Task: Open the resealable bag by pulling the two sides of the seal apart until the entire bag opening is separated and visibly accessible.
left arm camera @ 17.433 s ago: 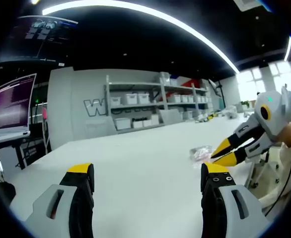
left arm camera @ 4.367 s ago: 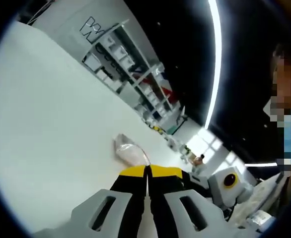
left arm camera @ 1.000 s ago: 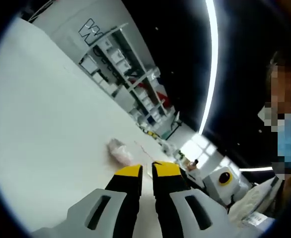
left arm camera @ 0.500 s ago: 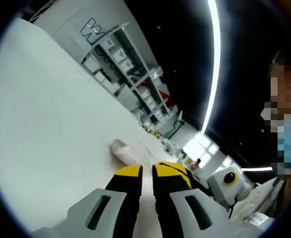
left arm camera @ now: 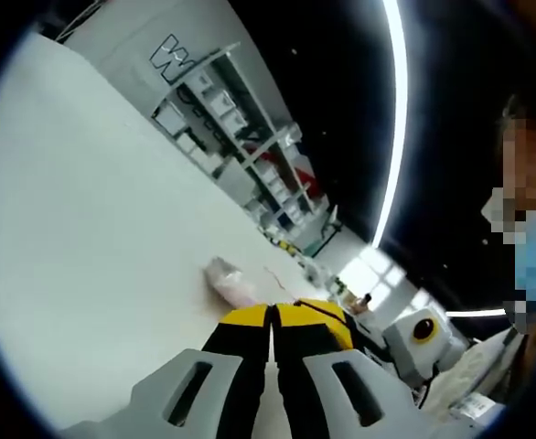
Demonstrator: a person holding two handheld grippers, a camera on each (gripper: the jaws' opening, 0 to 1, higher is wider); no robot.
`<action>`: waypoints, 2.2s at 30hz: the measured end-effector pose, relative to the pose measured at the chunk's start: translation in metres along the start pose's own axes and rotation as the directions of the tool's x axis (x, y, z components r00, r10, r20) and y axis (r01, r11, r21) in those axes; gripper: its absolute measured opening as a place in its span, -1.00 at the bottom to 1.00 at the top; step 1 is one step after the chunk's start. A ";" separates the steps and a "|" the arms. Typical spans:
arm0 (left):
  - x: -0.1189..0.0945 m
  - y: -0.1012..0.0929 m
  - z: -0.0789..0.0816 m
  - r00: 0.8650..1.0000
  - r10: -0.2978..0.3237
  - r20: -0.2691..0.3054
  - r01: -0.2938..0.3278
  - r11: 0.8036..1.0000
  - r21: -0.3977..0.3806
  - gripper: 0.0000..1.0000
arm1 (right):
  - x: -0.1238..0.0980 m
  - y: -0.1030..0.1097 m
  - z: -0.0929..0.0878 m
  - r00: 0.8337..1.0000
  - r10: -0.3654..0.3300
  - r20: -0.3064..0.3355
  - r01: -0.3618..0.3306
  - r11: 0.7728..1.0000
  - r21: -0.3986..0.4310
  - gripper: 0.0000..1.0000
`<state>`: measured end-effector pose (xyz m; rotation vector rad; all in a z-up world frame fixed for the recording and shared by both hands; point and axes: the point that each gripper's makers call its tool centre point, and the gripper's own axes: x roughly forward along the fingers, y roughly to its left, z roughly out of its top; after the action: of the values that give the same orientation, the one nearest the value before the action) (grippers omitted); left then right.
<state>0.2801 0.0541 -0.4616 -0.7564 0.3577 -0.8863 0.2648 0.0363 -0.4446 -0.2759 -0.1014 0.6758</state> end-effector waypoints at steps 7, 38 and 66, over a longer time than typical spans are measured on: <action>-0.001 0.000 -0.004 1.000 0.009 -0.015 -0.008 1.000 0.012 -0.98 | -0.003 -0.015 -0.001 0.999 -0.048 -0.008 0.048 0.999 -0.018 -1.00; 0.003 0.002 0.000 1.000 0.017 -0.014 -0.016 0.999 0.028 -0.98 | 0.006 -0.018 0.011 0.997 -0.068 0.028 0.072 0.974 -0.217 -0.62; 0.002 0.000 -0.003 1.000 0.009 -0.019 -0.008 0.999 0.044 -0.98 | 0.017 -0.010 -0.001 0.994 -0.001 -0.107 -0.030 0.958 -0.285 -0.76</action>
<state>0.2797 0.0517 -0.4639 -0.7054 0.3570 -0.8914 0.2848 0.0391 -0.4429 -0.5916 -0.0957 0.6592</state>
